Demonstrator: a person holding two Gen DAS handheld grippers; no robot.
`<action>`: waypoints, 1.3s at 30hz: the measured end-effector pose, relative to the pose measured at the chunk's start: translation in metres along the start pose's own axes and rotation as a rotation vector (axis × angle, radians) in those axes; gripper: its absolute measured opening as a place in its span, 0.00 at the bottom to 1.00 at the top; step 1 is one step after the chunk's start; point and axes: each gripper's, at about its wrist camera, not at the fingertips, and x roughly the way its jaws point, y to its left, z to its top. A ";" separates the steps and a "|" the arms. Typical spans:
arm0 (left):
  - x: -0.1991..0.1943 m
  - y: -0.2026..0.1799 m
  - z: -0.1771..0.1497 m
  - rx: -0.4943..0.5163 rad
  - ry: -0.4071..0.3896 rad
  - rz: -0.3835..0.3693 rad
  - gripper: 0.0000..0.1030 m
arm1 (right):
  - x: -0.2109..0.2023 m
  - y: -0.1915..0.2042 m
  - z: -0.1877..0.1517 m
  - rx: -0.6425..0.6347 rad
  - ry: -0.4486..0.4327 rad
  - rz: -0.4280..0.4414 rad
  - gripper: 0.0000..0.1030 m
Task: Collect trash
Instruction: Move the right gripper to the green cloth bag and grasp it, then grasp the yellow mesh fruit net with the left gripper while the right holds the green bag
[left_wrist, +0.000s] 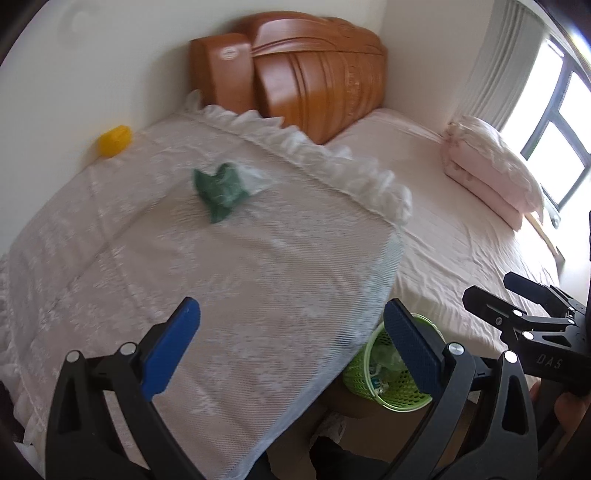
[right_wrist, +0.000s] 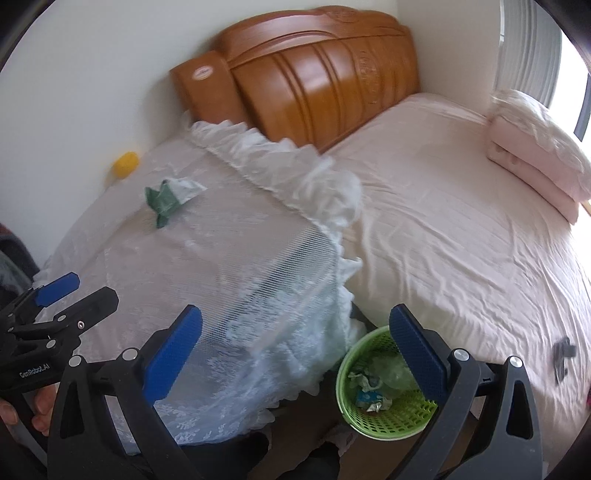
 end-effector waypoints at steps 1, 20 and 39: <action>0.000 0.006 0.000 -0.012 0.001 0.010 0.92 | 0.004 0.006 0.004 -0.013 0.004 0.012 0.98; 0.012 0.134 0.006 -0.243 0.032 0.188 0.92 | 0.122 0.133 0.083 -0.209 0.098 0.180 0.98; 0.039 0.213 0.042 -0.324 0.030 0.247 0.93 | 0.228 0.191 0.130 -0.466 0.115 0.123 0.89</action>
